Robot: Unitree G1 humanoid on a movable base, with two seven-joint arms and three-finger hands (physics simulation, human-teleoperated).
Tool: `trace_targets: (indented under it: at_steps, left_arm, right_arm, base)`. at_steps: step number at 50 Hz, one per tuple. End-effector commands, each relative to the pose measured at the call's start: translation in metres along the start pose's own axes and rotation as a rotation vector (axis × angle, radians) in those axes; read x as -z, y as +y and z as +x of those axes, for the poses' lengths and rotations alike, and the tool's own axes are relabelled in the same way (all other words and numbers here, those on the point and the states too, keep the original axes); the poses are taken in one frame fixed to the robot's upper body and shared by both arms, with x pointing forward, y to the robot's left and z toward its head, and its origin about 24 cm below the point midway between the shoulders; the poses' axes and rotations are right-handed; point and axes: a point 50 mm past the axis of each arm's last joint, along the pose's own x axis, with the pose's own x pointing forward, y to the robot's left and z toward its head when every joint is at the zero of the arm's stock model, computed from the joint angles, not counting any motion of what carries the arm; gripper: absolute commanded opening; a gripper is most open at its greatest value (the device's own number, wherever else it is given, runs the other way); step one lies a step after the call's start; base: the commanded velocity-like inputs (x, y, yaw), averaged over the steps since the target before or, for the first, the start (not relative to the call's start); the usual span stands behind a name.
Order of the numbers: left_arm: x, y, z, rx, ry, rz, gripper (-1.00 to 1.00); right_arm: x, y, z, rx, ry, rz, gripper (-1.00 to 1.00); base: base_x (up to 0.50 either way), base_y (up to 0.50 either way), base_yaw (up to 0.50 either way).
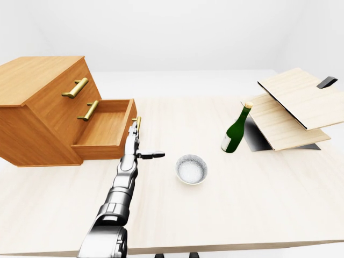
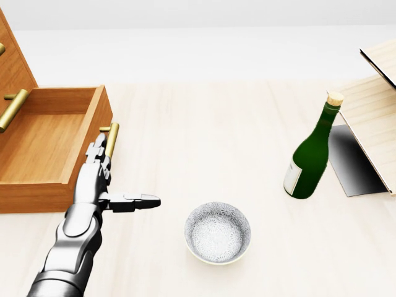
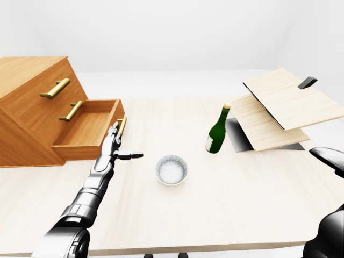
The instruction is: Close the bottom drawer of the cabinet.
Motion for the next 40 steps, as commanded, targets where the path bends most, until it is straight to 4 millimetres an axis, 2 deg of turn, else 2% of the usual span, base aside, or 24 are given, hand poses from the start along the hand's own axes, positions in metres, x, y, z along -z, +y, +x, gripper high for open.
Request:
trace_targets:
  at_steps: [1, 5, 16, 31, 32, 40]
  left_arm:
    - [0.005, 0.002, 0.010, -0.008, 0.084, -0.003, 1.00]
    - [0.019, 0.004, 0.009, -0.008, 0.154, -0.009, 1.00]
    - [0.030, 0.007, 0.007, -0.027, 0.218, -0.011, 1.00]
    - [0.018, 0.024, 0.011, -0.082, 0.171, -0.068, 1.00]
    - [0.010, 0.052, 0.014, -0.203, 0.170, -0.149, 1.00]
    - [0.010, 0.060, 0.014, -0.233, 0.181, -0.171, 1.00]
  right_arm:
    - [0.000, 0.001, 0.000, -0.002, -0.003, -0.001, 1.00]
    - [0.000, 0.001, 0.001, -0.003, -0.002, -0.001, 1.00]
    - [0.001, 0.001, 0.000, -0.006, -0.002, -0.002, 1.00]
    - [0.005, 0.002, -0.001, -0.011, 0.012, -0.014, 1.00]
    - [0.006, 0.003, 0.000, -0.019, 0.014, -0.014, 1.00]
    - [0.007, 0.003, 0.000, -0.020, 0.015, -0.017, 1.00]
  base:
    - [0.00, 0.00, 0.00]
    - [0.00, 0.00, 0.00]
    - [0.00, 0.00, 0.00]
    - [0.00, 0.00, 0.00]
    - [0.00, 0.00, 0.00]
    - [0.00, 0.00, 0.00]
